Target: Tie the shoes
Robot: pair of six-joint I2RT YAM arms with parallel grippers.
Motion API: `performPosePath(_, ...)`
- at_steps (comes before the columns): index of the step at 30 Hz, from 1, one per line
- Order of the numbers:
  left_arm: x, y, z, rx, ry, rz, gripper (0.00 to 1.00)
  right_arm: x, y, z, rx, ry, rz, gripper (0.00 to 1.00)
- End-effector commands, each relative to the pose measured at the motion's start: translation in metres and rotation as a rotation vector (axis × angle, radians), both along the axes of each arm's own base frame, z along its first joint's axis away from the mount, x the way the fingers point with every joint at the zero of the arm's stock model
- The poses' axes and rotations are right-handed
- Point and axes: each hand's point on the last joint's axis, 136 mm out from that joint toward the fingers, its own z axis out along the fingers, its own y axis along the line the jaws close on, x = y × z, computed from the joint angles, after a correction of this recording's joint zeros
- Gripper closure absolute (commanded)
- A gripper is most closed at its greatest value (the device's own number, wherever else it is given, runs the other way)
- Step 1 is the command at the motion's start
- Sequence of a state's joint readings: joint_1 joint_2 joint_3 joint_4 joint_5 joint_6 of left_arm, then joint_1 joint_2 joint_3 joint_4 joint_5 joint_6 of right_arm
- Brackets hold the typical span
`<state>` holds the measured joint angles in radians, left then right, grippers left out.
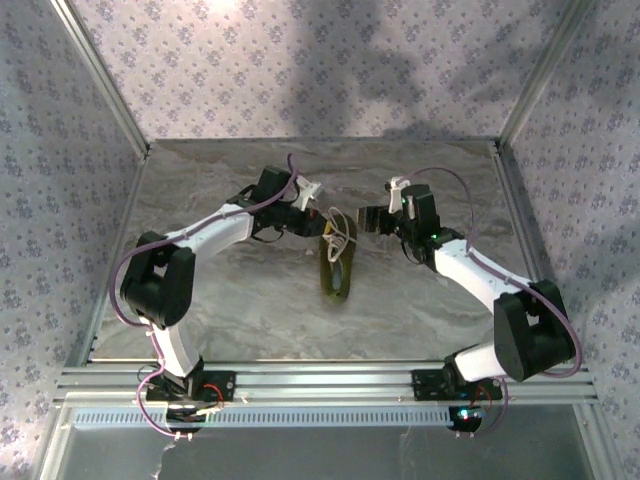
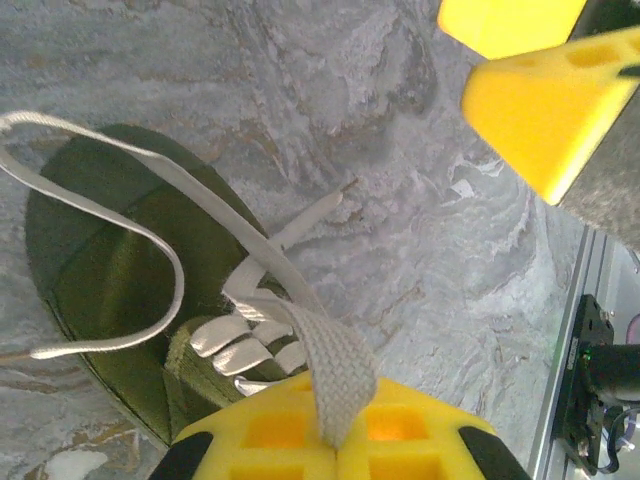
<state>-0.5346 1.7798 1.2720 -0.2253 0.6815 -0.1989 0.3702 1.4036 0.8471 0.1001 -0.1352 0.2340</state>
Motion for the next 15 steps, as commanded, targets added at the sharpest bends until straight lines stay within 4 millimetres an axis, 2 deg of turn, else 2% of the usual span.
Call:
performPosePath(1,0.000,-0.003,0.021,-0.027,-0.041,-0.041,1.00,0.001,0.009,0.014,-0.012,-0.021,0.125,0.22)
performPosePath(3,0.001,-0.003,0.022,-0.033,-0.043,-0.040,1.00,-0.005,0.019,0.017,0.079,0.013,0.240,0.24)
performPosePath(6,0.003,-0.003,0.023,-0.043,-0.036,-0.034,1.00,-0.007,0.025,0.010,0.105,0.007,0.295,0.28)
performPosePath(8,0.005,-0.004,0.025,-0.051,-0.025,-0.028,1.00,-0.008,0.030,0.006,0.106,0.015,0.326,0.35)
performPosePath(10,0.008,-0.005,0.026,-0.057,-0.008,-0.016,1.00,-0.016,0.045,0.006,0.108,0.004,0.395,0.46)
performPosePath(15,0.013,-0.008,0.025,-0.068,0.054,0.020,1.00,-0.031,0.071,-0.004,0.033,-0.041,0.418,0.49)
